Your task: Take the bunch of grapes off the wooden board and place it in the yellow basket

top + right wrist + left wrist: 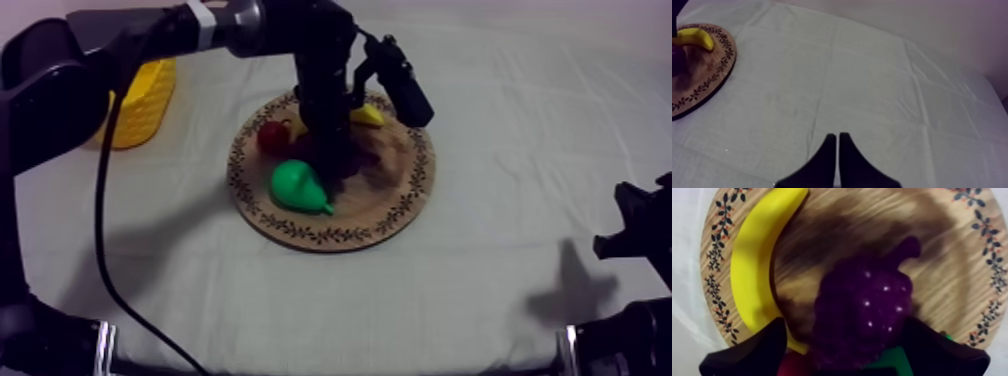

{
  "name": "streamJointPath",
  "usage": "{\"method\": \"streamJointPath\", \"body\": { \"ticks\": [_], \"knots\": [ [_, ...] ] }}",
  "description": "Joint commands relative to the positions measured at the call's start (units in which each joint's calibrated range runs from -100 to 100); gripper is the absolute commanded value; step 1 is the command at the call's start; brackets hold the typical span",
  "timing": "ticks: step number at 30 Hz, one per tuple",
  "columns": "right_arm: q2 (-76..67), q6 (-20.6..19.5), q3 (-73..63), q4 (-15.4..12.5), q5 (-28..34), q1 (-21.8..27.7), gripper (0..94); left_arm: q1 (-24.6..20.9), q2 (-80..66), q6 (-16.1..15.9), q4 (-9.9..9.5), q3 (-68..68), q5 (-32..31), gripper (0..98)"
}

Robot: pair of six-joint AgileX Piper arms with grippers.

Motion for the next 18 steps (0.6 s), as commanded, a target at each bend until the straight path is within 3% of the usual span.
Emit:
{"method": "streamJointPath", "body": {
  "ticks": [1, 5, 14, 18],
  "knots": [
    [0.0, 0.0, -0.04, 0.0, 0.0, -0.01, 0.3, -0.15, 1.07, -0.08, 0.05, -0.65, 0.13, 85.1],
    [0.0, 0.0, -0.04, 0.0, 0.0, -0.01, 0.3, -0.35, 2.75, -0.18, 0.07, -1.73, 0.1, 80.1],
    [0.0, 0.0, -0.04, 0.0, 0.0, -0.01, 0.3, -0.28, 3.84, 0.32, 0.29, -2.53, 1.12, 37.7],
    [0.0, 0.0, -0.04, 0.0, 0.0, -0.01, 0.3, -0.21, 3.34, 0.57, 0.5, -1.09, 1.26, 33.3]
  ]
}}
